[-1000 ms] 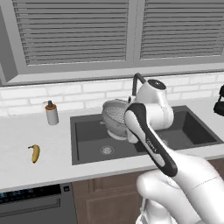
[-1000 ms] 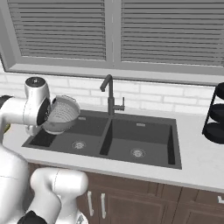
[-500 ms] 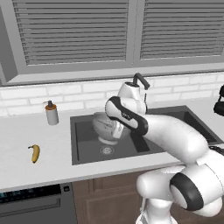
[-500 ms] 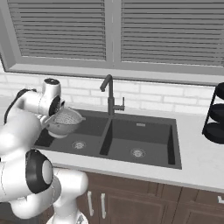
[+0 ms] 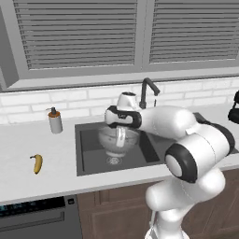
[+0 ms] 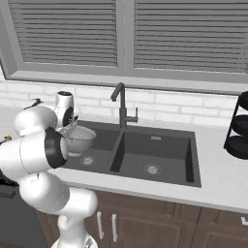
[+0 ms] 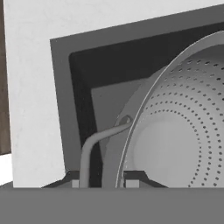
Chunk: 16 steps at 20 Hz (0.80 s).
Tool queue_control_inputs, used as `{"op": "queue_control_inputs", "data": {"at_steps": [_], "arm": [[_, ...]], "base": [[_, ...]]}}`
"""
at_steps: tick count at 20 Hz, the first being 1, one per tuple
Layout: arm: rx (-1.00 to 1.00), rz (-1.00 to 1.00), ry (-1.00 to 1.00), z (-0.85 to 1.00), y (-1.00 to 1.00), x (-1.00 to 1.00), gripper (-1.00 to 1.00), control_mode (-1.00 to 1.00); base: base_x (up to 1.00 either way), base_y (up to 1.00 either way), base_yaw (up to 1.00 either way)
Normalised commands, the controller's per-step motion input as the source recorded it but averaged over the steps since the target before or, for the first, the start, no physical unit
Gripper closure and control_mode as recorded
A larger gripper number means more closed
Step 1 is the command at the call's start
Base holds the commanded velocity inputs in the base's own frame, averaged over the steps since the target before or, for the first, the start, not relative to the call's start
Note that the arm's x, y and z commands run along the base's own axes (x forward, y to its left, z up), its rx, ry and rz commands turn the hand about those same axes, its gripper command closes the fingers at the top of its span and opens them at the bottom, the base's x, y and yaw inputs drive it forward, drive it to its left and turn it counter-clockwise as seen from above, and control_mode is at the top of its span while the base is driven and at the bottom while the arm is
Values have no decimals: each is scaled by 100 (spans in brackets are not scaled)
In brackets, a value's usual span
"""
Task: Put the colander in the sink, put the banana in the colander, and turn on the sink faucet and pour water over the colander.
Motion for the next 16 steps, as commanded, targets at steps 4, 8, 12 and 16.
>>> {"op": "queue_control_inputs", "data": {"at_steps": [4, 8, 12, 16], "arm": [[-20, -8, -1, -61, 0, 22, 100, -100], [-19, -20, -2, -54, -8, 25, 100, -100], [-7, -16, 1, -36, -18, 49, 100, -100], [0, -14, 0, -43, -8, 48, 100, -100]], "base": [[0, 0, 0], [0, 0, 0], [0, 0, 0], [0, 0, 0]]}}
